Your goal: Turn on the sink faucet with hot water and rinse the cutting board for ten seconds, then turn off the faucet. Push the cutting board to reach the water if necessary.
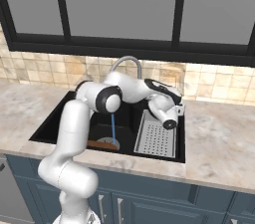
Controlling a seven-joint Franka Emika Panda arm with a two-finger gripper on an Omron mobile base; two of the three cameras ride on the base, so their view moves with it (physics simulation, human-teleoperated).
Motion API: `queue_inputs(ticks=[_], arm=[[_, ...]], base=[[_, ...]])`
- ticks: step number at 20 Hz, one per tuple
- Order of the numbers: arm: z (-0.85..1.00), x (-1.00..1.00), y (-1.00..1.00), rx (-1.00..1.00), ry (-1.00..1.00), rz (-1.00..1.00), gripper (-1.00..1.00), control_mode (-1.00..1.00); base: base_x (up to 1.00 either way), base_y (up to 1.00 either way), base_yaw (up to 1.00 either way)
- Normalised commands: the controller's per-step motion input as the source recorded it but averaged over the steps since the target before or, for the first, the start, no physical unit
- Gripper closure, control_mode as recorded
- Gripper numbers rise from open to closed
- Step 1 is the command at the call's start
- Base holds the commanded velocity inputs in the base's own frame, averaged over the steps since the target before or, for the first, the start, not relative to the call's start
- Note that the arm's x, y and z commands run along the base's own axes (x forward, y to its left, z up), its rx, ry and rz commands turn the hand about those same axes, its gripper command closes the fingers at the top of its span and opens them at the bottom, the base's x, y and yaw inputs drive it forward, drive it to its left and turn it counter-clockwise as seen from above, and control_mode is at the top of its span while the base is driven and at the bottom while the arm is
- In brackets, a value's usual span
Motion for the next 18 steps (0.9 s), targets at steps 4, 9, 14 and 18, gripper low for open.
queue_inputs(ticks=[4, 9, 14, 18], arm=[[0.0, -0.18, -0.48, 0.0, 0.0, 0.0, 1.0, -1.0], [0.0, -0.19, -0.39, 0.0, 0.0, 0.0, 1.0, -1.0], [0.0, -0.09, -0.04, 0.0, 0.05, 0.0, 1.0, -1.0], [0.0, 0.0, 0.0, 0.0, 0.12, 0.05, 1.0, -1.0]], base=[[0.0, 0.0, 0.0], [0.0, 0.0, 0.0], [0.0, 0.0, 0.0], [0.0, 0.0, 0.0]])
